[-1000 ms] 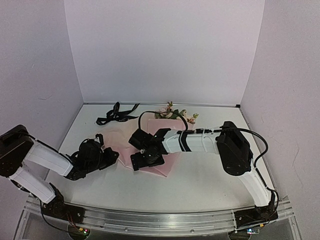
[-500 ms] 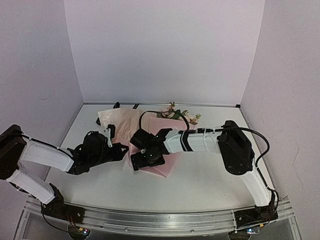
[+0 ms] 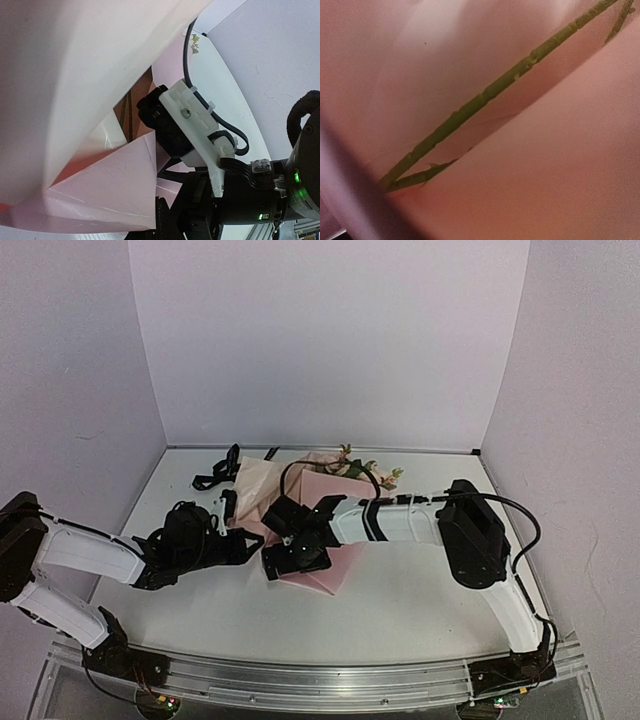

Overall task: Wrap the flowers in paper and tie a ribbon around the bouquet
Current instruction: Pick up the two-thirds-folded wrapping paper from the center of the board.

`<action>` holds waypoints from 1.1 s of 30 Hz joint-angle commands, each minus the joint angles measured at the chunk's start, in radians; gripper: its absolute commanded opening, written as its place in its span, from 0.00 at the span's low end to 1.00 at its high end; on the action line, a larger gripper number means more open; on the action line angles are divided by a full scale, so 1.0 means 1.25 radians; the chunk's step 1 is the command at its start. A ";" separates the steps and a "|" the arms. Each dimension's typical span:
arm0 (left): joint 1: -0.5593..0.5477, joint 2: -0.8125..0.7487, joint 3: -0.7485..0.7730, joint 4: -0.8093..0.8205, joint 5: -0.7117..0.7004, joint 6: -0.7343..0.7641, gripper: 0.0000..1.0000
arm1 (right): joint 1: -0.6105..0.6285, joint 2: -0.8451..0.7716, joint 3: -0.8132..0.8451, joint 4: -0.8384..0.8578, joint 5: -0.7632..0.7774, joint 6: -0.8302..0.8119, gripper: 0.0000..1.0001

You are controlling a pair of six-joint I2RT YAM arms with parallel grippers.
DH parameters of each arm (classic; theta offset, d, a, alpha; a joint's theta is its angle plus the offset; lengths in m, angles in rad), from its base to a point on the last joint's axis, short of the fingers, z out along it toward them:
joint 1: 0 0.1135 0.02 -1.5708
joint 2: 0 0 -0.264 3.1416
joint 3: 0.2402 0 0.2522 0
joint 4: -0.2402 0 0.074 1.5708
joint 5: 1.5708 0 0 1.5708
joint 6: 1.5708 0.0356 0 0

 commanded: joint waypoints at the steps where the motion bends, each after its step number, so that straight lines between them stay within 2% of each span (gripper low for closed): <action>1: -0.006 0.001 0.014 0.000 -0.042 -0.023 0.00 | -0.018 -0.019 -0.104 -0.060 -0.031 0.002 0.97; 5: -0.005 0.008 0.019 -0.035 -0.092 -0.039 0.00 | -0.018 -0.102 -0.155 0.003 -0.044 -0.022 0.96; 21: -0.005 0.051 0.047 -0.049 -0.076 -0.031 0.00 | -0.064 -0.316 -0.380 0.237 -0.128 0.035 0.95; 24: -0.005 0.053 0.046 -0.056 -0.083 -0.040 0.00 | -0.084 -0.328 -0.400 0.274 -0.152 0.072 0.88; 29: -0.005 0.047 0.039 -0.068 -0.098 -0.061 0.00 | -0.103 -0.269 -0.362 0.311 -0.211 0.113 0.58; 33: -0.005 0.043 0.032 -0.069 -0.101 -0.071 0.00 | -0.110 -0.203 -0.316 0.324 -0.234 0.115 0.50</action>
